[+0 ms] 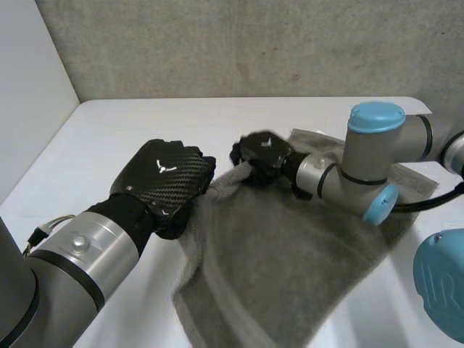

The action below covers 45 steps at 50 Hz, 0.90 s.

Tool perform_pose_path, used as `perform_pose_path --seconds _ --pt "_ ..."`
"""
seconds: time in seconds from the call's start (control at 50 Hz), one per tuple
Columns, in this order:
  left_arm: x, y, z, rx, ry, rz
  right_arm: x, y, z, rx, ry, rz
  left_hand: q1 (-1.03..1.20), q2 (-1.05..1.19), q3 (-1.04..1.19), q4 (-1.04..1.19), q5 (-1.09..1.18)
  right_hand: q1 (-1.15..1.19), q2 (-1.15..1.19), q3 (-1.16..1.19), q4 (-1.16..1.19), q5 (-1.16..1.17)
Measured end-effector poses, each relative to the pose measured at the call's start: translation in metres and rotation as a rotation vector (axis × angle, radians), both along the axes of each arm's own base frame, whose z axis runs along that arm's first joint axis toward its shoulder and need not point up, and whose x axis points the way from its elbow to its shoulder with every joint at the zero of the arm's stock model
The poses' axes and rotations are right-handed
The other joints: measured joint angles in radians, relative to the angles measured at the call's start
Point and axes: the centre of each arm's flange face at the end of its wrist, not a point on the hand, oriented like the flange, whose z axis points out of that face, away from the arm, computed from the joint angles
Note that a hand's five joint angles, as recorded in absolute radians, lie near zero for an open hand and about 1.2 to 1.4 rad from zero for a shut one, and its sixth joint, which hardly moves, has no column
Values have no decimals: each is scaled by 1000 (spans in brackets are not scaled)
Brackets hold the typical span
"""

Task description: Fold the towel.

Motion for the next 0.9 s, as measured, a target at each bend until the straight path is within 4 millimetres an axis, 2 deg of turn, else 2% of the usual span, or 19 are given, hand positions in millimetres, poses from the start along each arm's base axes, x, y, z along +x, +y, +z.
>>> perform_pose_path --seconds 0.08,0.12,0.14,0.16,0.2,0.22,0.24,0.26,0.3,0.4,0.48,0.6,0.66,0.7,0.72,0.74,0.78,0.82,0.9 --pt "-1 -18 2 -36 -19 28 -1 -25 38 -218 -35 -152 0 1 3 0 2 0 3 15 19 1" --pt "-3 -36 7 -85 -30 54 -5 -39 75 -384 -79 -265 0 1 4 0 2 0 3 15 19 1" --pt "-3 -36 7 -85 -30 54 -5 -39 75 -384 -79 -265 0 1 4 0 2 0 3 15 19 1" --pt "-5 -57 18 -157 -33 82 -10 -45 110 -524 -131 -357 0 1 5 0 2 0 3 15 19 1" --pt "-10 -81 38 -269 -17 116 -17 -46 152 -667 -205 -442 0 1 5 0 2 0 3 15 19 1" --pt "-10 -81 38 -269 -17 116 -17 -46 152 -667 -205 -442 0 1 5 0 2 0 3 15 19 1" --pt "-14 -101 58 -374 8 147 -23 -41 183 -764 -269 -493 0 1 5 0 2 0 3 15 20 1" --pt "-14 -101 58 -374 8 147 -23 -41 183 -764 -269 -493 0 1 5 0 2 0 3 15 20 1" --pt "-19 -124 93 -526 68 195 -32 -27 223 -873 -366 -532 0 1 6 0 2 0 3 14 20 1" --pt "-21 -142 128 -661 145 253 -38 -9 240 -909 -417 -521 10 1 6 0 6 0 3 15 20 35" --pt "-21 -149 119 -642 142 281 -37 8 203 -792 -329 -436 10 1 6 0 7 0 3 15 20 55" --pt "-15 -144 43 -450 7 267 -33 31 114 -497 -89 -329 10 1 6 0 7 0 3 19 20 57" --pt "-6 -138 5 -360 -61 261 -32 44 83 -397 -9 -291 10 1 6 0 7 0 3 19 21 57" --pt "-2 -135 -8 -331 -83 261 -30 59 55 -302 64 -247 10 1 6 0 7 -1 -35 -28 -32 48" --pt "4 -133 -23 -300 -108 267 -29 69 40 -244 107 -217 10 1 6 0 7 -185 -254 -228 -232 -138" --pt "7 -131 -29 -285 -119 270 -29 75 32 -213 129 -201 10 1 6 0 7 -185 -254 -228 -232 -138" --pt "13 -129 -39 -264 -136 279 -28 85 21 -160 166 -174 10 1 6 0 7 -554 -680 -670 -660 -566" --pt "21 -128 -47 -246 -151 292 -29 93 16 -118 192 -157 10 1 6 0 7 -704 -872 -867 -874 -787" --pt "31 -124 -48 -240 -158 311 -31 97 25 -86 194 -158 10 1 6 0 7 -752 -938 -952 -939 -855"
